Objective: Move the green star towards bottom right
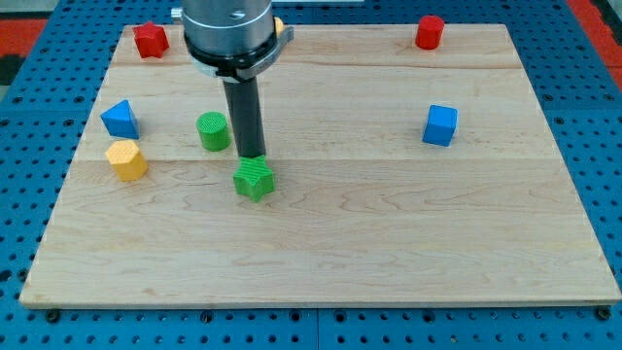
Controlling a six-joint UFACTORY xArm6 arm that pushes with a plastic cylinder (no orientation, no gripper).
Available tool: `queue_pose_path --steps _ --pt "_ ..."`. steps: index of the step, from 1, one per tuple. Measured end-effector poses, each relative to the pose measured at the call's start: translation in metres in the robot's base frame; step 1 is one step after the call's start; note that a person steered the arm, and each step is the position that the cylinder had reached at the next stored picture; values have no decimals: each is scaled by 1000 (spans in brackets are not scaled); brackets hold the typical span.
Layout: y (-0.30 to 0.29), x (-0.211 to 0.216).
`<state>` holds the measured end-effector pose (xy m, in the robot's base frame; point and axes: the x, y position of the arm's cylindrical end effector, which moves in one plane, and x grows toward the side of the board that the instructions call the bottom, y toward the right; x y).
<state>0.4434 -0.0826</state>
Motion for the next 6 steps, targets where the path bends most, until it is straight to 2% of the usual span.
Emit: queue_pose_path --steps 1,2,3,4,5,6 --pt "-53 13" --pt "7 46" --pt "126 58" --pt "119 59" --pt "53 59" --pt "45 41"
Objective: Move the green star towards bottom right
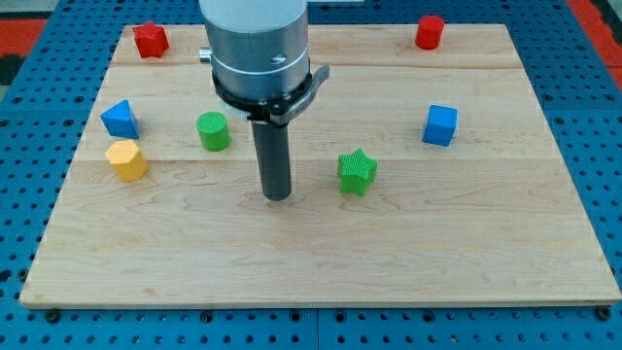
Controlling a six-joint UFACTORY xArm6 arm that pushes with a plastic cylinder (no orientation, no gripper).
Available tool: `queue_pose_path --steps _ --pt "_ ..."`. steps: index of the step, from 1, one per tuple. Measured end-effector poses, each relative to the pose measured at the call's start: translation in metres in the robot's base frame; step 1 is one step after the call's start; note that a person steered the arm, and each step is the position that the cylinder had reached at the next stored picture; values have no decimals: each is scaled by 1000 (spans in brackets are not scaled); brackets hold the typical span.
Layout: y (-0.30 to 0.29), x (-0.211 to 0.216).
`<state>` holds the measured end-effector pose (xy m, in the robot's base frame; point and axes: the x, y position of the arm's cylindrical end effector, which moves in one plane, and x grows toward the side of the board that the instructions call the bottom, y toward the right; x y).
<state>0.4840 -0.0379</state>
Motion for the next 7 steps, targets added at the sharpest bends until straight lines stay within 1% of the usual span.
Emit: queue_pose_path --steps 1,2,3,4,5,6,7 --pt "10 -22" --pt "63 -36" --pt "137 -19" --pt "164 20" --pt "94 10" --pt "106 51" --pt "138 62"
